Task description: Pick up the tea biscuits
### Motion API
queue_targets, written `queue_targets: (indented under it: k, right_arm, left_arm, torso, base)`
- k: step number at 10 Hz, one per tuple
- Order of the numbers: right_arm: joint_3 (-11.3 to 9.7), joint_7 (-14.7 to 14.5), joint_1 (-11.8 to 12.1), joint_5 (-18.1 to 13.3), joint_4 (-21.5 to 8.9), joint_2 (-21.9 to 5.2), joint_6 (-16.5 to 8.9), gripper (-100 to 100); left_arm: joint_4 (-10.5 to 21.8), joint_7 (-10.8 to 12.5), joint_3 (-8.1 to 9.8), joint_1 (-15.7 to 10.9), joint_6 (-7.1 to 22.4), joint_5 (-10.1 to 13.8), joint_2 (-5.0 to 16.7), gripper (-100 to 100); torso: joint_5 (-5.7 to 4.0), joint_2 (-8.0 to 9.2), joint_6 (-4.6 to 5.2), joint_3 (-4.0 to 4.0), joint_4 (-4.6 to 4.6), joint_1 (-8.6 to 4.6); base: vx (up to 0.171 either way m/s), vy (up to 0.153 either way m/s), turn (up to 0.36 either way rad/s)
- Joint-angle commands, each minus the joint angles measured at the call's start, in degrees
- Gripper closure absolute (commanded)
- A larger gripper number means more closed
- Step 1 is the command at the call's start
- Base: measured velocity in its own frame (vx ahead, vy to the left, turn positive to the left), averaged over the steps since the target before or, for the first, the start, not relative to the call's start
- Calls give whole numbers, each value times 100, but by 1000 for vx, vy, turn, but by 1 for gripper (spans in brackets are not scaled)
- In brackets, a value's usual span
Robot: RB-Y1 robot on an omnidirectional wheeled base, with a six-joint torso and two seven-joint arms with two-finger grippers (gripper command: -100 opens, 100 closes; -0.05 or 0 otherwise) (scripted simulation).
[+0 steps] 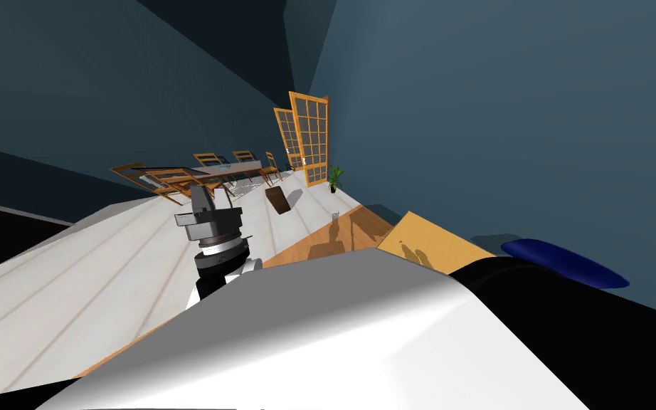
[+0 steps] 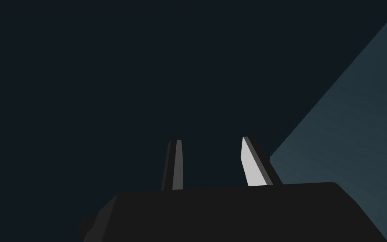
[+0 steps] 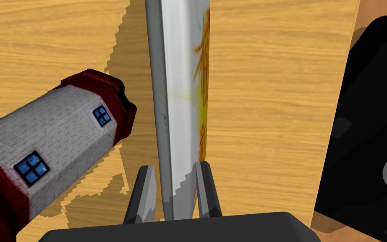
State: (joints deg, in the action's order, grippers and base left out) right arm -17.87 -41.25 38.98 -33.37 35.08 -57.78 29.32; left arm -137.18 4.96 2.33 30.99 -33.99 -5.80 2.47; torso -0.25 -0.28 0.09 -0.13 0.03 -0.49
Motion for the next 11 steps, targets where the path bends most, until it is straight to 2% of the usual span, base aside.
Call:
queue_targets:
  k: [1,3,4,6,7,8,9,10,11]
  right_arm:
    - [160,-286,286,150,286,13,-54,100]
    - [160,-457,335,150,367,13,-54,100]
    - [312,-644,652,295,707,28,-136,100]
    - [312,-850,668,295,707,28,-136,100]
    - [464,-1073,952,441,976,42,-218,100]
    - [464,-1219,1001,441,1046,42,-218,100]
    - [615,-1387,1218,587,1235,56,-300,100]
    - [615,-1543,1335,587,1385,56,-300,100]
    - [615,-1635,1335,587,1385,56,-300,100]
  left_arm:
    - [0,0,0,0,0,0,0,0]
    - [0,0,1,1,0,0,0,0]
    - [0,0,0,0,0,0,0,0]
    - [0,0,0,1,0,0,0,0]
    - [0,0,0,0,0,0,0,0]
    - [0,0,1,2,0,0,0,0]
    - [0,0,0,1,0,0,0,0]
    - [0,0,1,2,0,0,1,0]
    - [0,0,0,1,0,0,0,0]
  torso:
    - [0,0,0,0,0,0]
    - [4,-9,11,-6,-6,4]
    - [6,10,0,4,-1,7]
    - [8,-3,8,-4,-6,6]
    - [11,9,-4,3,-2,13]
    - [12,-10,12,-8,-8,7]
    - [12,-10,1,-9,-8,9]
    - [14,-24,8,-16,-12,1]
    - [14,-28,-6,-18,-11,12]
  base:
    - [138,-44,-236]
    - [104,-33,-104]
    - [119,-59,-233]
    - [103,-27,-101]
    - [161,-55,-253]
    - [148,-45,-182]
    - [191,-73,-310]
    - [187,-37,-137]
    - [78,4,36]
